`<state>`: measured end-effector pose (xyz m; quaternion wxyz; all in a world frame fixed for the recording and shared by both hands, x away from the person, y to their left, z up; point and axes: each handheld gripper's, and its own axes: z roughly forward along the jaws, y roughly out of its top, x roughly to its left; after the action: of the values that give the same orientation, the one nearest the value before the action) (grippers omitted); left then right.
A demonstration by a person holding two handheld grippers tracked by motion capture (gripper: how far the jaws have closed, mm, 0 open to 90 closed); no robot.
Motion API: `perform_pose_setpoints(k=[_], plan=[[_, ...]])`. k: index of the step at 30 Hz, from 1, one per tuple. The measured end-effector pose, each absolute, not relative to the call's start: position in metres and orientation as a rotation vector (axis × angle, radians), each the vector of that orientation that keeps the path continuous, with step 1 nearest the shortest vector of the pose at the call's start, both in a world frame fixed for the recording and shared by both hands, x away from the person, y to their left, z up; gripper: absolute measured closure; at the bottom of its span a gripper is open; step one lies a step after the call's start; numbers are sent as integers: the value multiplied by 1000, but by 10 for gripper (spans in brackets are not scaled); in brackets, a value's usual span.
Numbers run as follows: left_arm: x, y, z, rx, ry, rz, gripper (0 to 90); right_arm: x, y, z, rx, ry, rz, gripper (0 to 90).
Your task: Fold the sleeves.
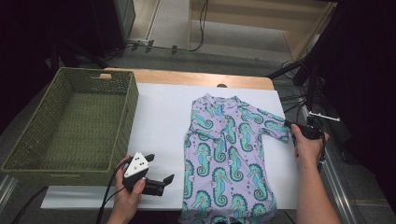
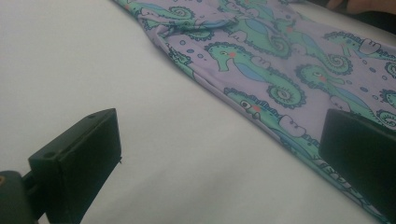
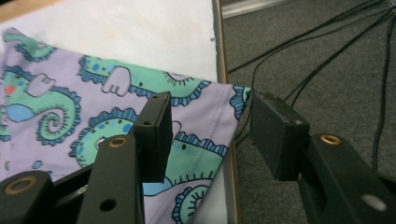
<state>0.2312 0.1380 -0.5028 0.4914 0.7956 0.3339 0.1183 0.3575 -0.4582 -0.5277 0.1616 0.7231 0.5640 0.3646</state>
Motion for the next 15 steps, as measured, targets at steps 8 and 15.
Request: perform_pose_setpoints(k=[8, 15], plan=[[231, 138, -503, 1937, 809, 288, 0, 361, -456, -531, 2095, 1605, 959, 518], [231, 136, -503, 1943, 807, 290, 0, 361, -454, -531, 2070, 1639, 981, 686]])
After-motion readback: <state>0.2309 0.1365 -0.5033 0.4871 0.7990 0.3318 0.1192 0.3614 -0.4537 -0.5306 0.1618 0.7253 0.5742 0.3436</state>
